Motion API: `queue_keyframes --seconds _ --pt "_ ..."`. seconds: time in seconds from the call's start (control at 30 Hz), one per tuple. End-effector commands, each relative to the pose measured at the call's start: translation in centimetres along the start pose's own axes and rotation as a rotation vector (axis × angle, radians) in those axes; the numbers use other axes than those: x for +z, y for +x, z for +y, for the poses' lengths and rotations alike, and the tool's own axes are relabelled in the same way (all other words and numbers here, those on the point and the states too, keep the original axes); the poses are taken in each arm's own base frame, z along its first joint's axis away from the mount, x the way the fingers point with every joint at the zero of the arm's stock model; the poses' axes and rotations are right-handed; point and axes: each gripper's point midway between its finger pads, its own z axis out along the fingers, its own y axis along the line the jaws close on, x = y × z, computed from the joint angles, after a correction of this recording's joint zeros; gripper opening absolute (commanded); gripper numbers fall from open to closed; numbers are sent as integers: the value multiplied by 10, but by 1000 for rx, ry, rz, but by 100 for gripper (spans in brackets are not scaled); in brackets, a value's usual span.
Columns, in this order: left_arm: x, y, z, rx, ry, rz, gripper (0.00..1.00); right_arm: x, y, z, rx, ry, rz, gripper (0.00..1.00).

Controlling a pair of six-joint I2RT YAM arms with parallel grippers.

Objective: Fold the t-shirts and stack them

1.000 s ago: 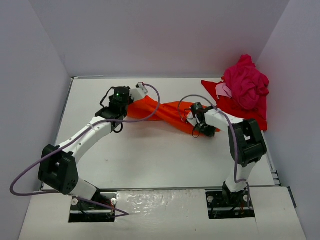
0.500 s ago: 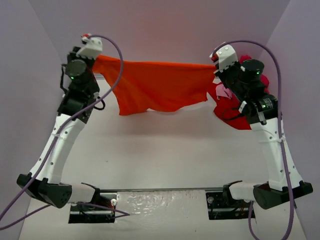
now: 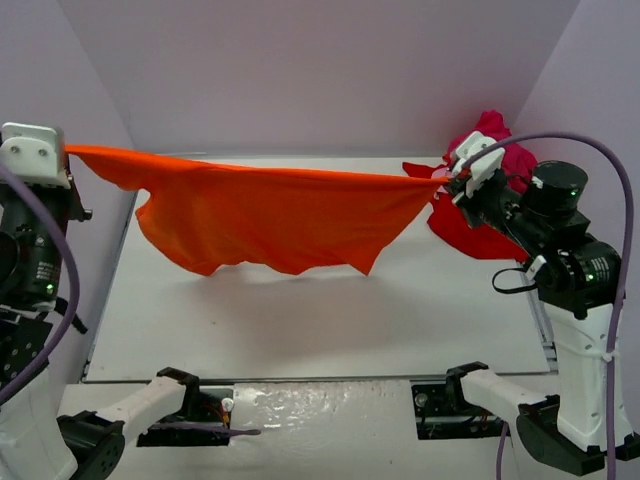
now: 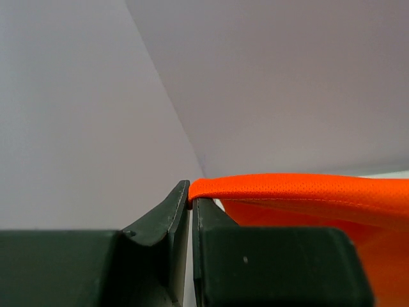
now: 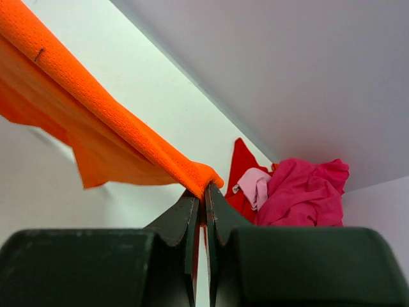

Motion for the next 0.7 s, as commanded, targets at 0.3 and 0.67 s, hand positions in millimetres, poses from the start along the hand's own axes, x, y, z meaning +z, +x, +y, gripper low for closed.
queue_keyframes --seconds 0.3,0.67 --pt "26 50 -66 123 279 192 0 12 36 21 36 -101 99 0" --pt "148 156 -166 227 430 394 0 128 142 19 49 -174 379 0"
